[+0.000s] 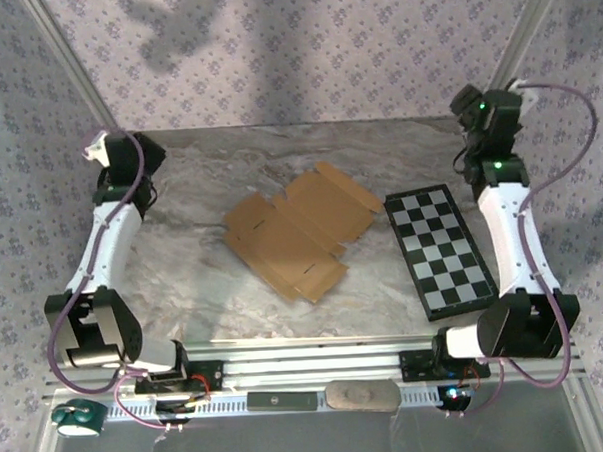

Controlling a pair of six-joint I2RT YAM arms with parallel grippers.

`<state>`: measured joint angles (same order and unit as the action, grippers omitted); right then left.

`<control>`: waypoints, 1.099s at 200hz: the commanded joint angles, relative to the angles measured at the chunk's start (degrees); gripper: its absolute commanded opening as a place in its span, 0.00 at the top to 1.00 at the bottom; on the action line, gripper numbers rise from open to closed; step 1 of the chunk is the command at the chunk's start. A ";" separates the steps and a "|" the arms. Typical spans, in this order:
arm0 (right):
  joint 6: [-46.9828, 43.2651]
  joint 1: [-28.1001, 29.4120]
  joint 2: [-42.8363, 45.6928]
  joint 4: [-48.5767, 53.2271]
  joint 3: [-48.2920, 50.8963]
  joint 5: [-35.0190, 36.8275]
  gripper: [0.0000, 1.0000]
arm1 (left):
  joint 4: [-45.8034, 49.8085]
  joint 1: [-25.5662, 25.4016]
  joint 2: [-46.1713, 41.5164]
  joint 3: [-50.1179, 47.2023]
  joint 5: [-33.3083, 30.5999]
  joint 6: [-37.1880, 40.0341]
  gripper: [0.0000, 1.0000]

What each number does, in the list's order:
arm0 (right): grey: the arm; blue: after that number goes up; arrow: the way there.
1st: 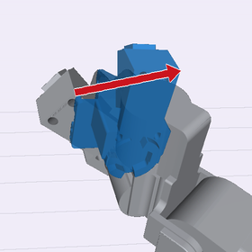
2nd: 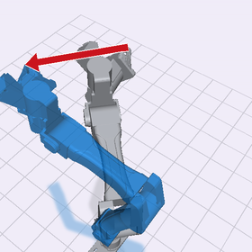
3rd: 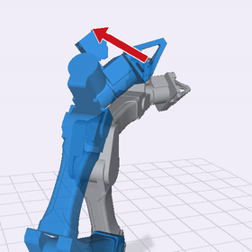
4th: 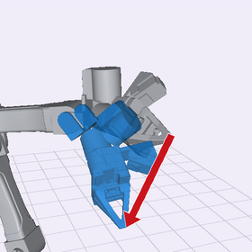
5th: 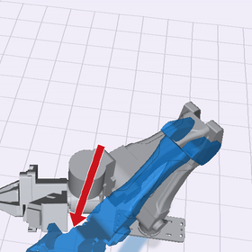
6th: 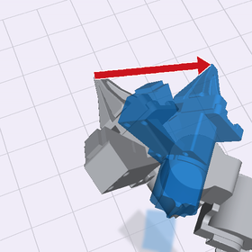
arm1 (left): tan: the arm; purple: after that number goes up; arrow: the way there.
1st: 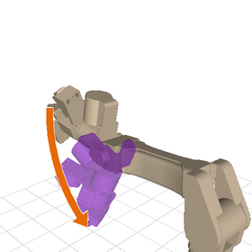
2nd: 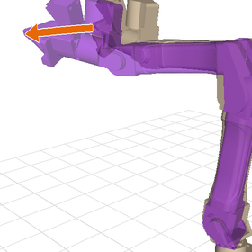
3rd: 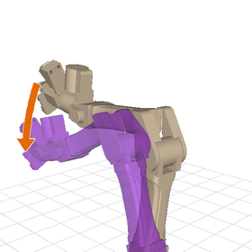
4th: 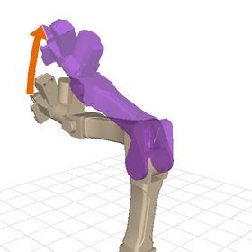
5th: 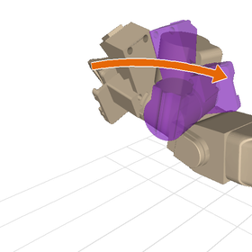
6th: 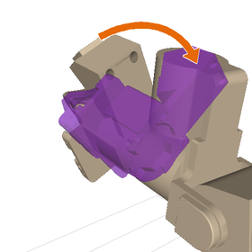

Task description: Fold the paper box

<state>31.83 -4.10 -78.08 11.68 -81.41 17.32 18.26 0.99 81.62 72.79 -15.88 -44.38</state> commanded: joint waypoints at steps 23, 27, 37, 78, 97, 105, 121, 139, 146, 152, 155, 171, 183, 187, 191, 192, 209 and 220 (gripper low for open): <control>-5.50 11.53 -6.22 17.95 -8.37 -3.77 0.15 | 19.53 -15.79 -2.08 -9.07 24.76 -20.35 0.15; -5.78 12.27 -6.41 18.07 -8.41 -5.12 0.15 | 18.95 -17.66 -2.47 -10.54 25.81 -21.08 0.16; -5.42 13.86 -6.52 18.00 -7.93 -8.85 0.15 | 16.01 -21.49 -2.62 -13.94 29.48 -22.47 0.16; -4.91 20.55 -6.59 18.01 -5.45 -16.54 0.20 | 12.72 -27.05 -2.79 -21.73 33.66 -27.79 0.18; -5.00 22.14 -7.33 19.26 -5.82 -17.38 0.20 | 9.91 -27.15 -3.33 -24.46 33.55 -28.79 0.18; -4.48 22.33 -7.56 19.73 -5.80 -17.99 0.20 | 8.07 -27.30 -2.89 -25.53 33.97 -28.57 0.18; -3.49 22.39 -7.63 19.65 -5.68 -19.17 0.21 | 2.63 -27.67 -1.49 -28.16 34.95 -28.48 0.20; -3.44 22.63 -7.62 19.93 -6.33 -19.96 0.22 | 0.36 -27.75 -0.30 -30.15 34.56 -28.48 0.25; -3.65 22.74 -7.70 20.13 -6.63 -20.10 0.22 | 0.11 -27.79 -0.02 -30.66 34.22 -28.39 0.28; -3.79 22.82 -7.78 20.22 -6.90 -20.26 0.22 | -0.09 -27.82 0.18 -31.06 33.72 -28.30 0.30; -3.87 22.82 -7.76 20.23 -6.96 -20.25 0.22 | -0.33 -27.88 0.29 -31.25 33.46 -28.16 0.31; -3.71 22.81 -7.99 20.49 -6.96 -20.35 0.22 | -1.39 -28.13 1.74 -31.10 32.65 -27.17 0.34; -3.59 22.82 -8.19 20.70 -6.77 -20.68 0.22 | -3.70 -28.30 3.37 -30.73 32.59 -26.57 0.40; -3.46 22.86 -8.24 20.75 -6.75 -20.75 0.22 | -4.44 -28.41 3.95 -30.51 32.58 -26.40 0.42; -3.36 22.90 -8.23 20.75 -6.67 -20.90 0.22 | -5.20 -28.54 4.53 -30.30 32.46 -26.31 0.44; -3.31 22.90 -8.32 20.75 -6.66 -20.91 0.22 | -5.36 -28.57 4.61 -30.19 32.39 -26.30 0.45; -3.27 23.17 -8.46 20.86 -6.57 -21.08 0.23 | -8.20 -29.25 6.77 -28.40 31.37 -25.03 0.56; -3.44 23.30 -8.53 21.01 -6.74 -21.11 0.23 | -7.51 -29.38 8.39 -26.39 30.32 -22.90 0.70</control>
<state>28.08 18.65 -86.00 31.42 -87.11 -2.61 14.44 -27.59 87.44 42.26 16.23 -70.67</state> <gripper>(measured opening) 0.774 0.437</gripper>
